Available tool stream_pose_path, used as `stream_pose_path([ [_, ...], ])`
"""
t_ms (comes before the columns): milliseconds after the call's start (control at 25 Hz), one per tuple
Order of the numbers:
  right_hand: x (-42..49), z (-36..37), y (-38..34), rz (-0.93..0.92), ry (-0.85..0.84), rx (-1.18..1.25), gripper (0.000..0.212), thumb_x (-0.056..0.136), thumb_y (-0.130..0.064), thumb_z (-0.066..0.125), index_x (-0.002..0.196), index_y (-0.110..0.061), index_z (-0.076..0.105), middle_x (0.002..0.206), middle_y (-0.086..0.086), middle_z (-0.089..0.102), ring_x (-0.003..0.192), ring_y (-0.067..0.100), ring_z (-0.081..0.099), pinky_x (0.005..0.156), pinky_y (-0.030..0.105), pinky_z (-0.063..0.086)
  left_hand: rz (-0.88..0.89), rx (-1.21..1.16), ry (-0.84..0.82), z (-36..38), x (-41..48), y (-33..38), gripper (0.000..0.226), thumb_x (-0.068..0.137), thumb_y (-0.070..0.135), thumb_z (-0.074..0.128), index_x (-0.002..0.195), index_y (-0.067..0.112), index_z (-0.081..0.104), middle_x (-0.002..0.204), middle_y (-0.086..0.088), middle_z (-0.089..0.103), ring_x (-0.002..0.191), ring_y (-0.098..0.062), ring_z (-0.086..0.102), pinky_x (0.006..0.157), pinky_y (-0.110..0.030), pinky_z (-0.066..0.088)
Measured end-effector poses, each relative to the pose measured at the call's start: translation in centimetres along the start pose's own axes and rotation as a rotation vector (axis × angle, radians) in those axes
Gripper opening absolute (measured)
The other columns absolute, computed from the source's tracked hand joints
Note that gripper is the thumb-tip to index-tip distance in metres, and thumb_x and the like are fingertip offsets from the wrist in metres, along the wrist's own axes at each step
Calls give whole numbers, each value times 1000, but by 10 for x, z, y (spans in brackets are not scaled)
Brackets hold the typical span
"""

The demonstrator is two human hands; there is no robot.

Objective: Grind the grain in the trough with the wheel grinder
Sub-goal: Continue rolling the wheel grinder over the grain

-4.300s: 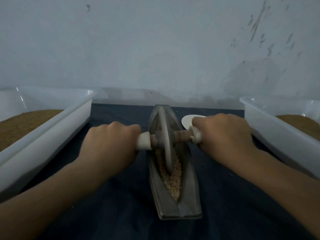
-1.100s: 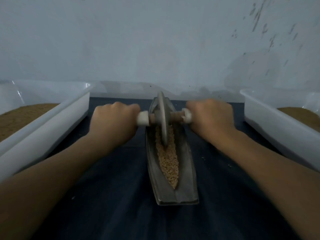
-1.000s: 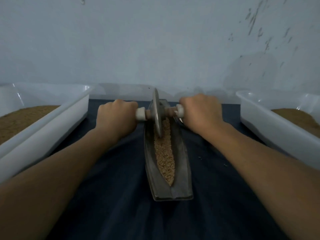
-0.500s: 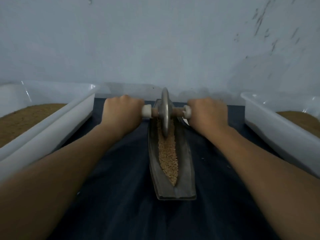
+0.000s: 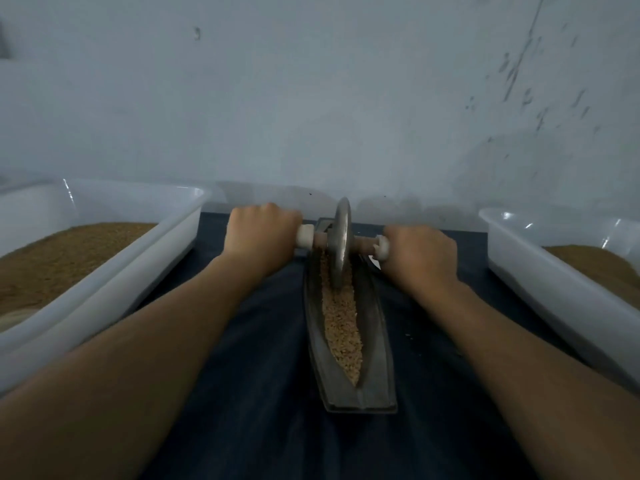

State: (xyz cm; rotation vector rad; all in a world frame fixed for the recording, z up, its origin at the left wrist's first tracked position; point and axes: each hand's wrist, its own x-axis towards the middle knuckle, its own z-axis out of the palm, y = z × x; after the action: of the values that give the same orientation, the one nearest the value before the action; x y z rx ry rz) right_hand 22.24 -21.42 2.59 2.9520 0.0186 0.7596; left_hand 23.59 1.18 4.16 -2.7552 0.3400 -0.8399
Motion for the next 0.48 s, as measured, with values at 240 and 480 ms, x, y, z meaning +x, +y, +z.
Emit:
stream_pose_path([
  [240, -67, -15, 33, -228, 240, -52, 15, 74, -53, 51, 74, -38, 53, 52, -12, 20, 39, 14, 26, 48, 18, 5, 267, -17, 211, -7, -71, -24, 34, 60, 38, 76, 72, 30, 45, 53, 7, 41, 39, -19, 33, 45, -20, 15],
  [480, -5, -11, 2, -64, 91, -106, 12, 92, -38, 58, 88, -28, 63, 70, -5, 54, 61, 24, 53, 53, 27, 33, -29, -95, -9, 4, -17, -6, 10, 86, 30, 60, 83, 25, 51, 77, 0, 58, 69, -27, 60, 56, -33, 37],
])
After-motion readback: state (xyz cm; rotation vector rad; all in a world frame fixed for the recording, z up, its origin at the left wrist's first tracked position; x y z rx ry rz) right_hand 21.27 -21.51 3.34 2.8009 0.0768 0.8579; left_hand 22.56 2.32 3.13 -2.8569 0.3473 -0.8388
